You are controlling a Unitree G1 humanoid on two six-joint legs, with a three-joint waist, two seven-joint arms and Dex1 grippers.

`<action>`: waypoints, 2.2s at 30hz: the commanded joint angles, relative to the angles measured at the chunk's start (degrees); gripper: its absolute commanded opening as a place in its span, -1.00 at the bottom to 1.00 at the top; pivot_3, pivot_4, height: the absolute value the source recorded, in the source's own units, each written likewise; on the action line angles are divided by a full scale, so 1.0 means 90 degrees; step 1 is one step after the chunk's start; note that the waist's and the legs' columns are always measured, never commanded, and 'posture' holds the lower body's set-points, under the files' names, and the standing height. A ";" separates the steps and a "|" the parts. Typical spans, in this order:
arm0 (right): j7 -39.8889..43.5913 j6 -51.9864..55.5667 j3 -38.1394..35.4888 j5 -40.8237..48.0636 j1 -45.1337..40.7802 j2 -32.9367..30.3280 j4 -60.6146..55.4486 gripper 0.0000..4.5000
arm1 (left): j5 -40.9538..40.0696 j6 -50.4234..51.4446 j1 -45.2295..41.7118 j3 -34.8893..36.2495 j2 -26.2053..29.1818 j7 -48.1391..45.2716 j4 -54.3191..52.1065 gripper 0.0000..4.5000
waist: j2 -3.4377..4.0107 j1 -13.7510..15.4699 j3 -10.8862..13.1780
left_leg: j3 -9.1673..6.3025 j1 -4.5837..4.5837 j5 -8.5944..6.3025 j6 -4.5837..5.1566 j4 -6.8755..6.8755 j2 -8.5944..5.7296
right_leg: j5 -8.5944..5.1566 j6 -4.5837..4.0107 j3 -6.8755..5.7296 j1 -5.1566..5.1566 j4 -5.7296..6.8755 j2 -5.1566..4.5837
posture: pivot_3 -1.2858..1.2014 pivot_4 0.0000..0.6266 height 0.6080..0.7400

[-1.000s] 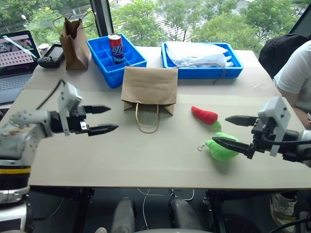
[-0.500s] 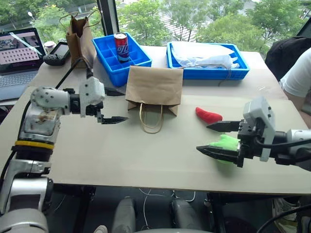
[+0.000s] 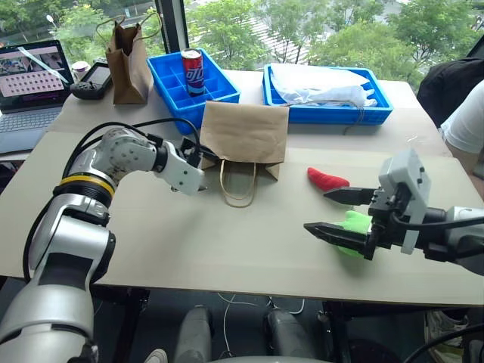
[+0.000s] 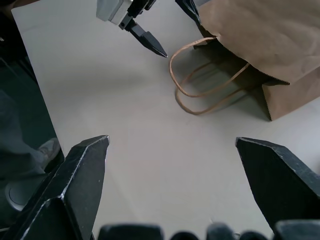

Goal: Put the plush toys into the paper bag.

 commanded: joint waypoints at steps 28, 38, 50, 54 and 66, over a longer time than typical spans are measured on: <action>-0.0045 0.0071 -0.0794 0.0132 0.1098 -0.0399 -0.0309 1.00 | -0.4458 0.7623 0.2277 0.1422 -0.0203 -0.3282 -0.6076 -0.99 | 0.0004 -0.0161 -0.0002 | -0.0029 0.0007 0.0001 0.0000 0.0006 0.0002 | 0.0000 0.0001 -0.0013 0.0013 0.0016 0.0003 | 0.03 -0.52 0.54; -0.1596 -0.0370 0.1882 -0.1387 0.0971 0.1540 -0.0400 0.69 | -0.5360 1.0432 0.2148 0.1743 -0.0538 -0.2335 -0.7264 -1.00 | 0.0001 -0.0148 -0.0009 | -0.0046 0.0007 0.0004 0.0003 0.0020 -0.0009 | -0.0001 0.0004 -0.0015 0.0018 0.0016 0.0006 | 0.03 -0.52 0.54; -0.2051 -0.1961 0.3390 -0.3869 0.0213 0.4010 0.1053 -0.98 | -0.5742 1.1133 0.1889 0.1693 -0.0379 -0.2257 -0.7608 -1.00 | 0.0004 -0.0110 -0.0011 | -0.0050 0.0001 0.0004 0.0004 0.0014 -0.0013 | -0.0002 0.0003 -0.0015 0.0013 0.0012 0.0007 | 0.03 -0.52 0.54; -0.1766 -0.2772 0.3607 -0.4397 0.0206 0.4667 0.1715 -0.98 | -0.5705 1.1131 0.1832 0.1515 -0.0272 -0.2418 -0.7593 -1.00 | 0.0005 -0.0132 -0.0011 | -0.0050 -0.0001 0.0004 0.0004 0.0013 -0.0013 | -0.0001 0.0002 -0.0014 0.0010 0.0012 0.0007 | 0.03 -0.52 0.54; -0.1163 -0.3751 0.3988 -0.5827 -0.0687 0.5319 0.3860 -0.98 | -0.6349 1.2236 0.1396 0.1720 -0.0418 -0.2169 -0.7664 -1.00 | 0.0007 -0.0150 -0.0010 | -0.0051 0.0000 0.0004 0.0003 0.0011 -0.0013 | -0.0002 0.0001 -0.0015 0.0008 0.0018 0.0008 | 0.03 -0.52 0.54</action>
